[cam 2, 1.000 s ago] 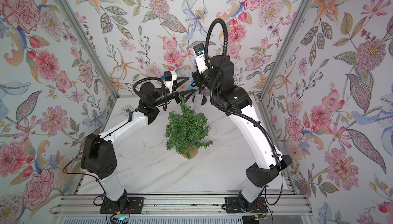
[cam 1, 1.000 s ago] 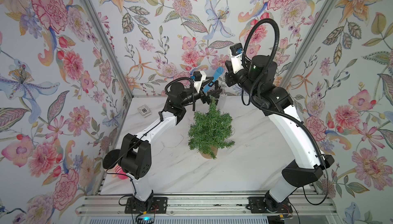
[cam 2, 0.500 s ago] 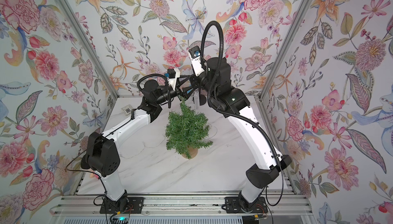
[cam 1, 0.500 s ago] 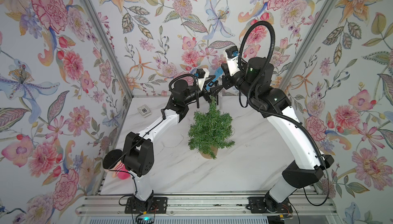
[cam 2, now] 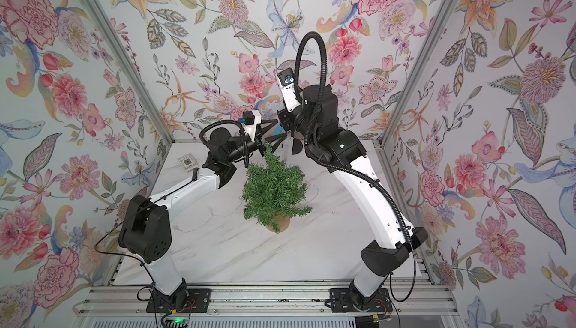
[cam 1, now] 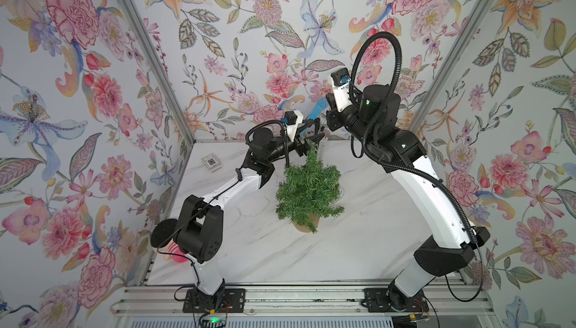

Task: Wrap string light around the christmas tree
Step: Wrap the light string around the Christmas tree.

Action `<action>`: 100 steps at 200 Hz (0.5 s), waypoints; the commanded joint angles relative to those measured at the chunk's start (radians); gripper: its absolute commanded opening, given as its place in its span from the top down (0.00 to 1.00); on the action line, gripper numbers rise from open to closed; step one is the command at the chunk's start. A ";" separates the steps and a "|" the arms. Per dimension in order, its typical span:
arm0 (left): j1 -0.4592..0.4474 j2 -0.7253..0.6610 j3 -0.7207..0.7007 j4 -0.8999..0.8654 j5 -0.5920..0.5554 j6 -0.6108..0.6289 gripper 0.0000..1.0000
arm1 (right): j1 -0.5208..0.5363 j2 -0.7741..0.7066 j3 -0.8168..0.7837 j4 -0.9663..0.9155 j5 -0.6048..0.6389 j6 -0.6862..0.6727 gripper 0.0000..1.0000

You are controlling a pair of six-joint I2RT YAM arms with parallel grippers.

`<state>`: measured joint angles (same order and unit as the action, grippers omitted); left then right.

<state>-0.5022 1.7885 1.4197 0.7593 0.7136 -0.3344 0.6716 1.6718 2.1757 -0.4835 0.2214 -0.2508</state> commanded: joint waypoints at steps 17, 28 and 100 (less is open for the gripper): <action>0.009 -0.036 -0.028 0.125 -0.006 -0.060 0.37 | -0.007 -0.037 -0.014 0.016 0.013 -0.008 1.00; 0.008 -0.027 -0.017 0.118 -0.006 -0.066 0.41 | -0.008 -0.037 -0.017 0.016 0.010 -0.008 1.00; -0.010 0.029 0.074 -0.005 -0.013 -0.025 0.43 | -0.001 -0.039 -0.018 0.016 -0.016 -0.002 1.00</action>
<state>-0.5026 1.7920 1.4410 0.7998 0.7021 -0.3820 0.6701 1.6680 2.1647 -0.4835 0.2173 -0.2504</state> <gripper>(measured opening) 0.575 0.048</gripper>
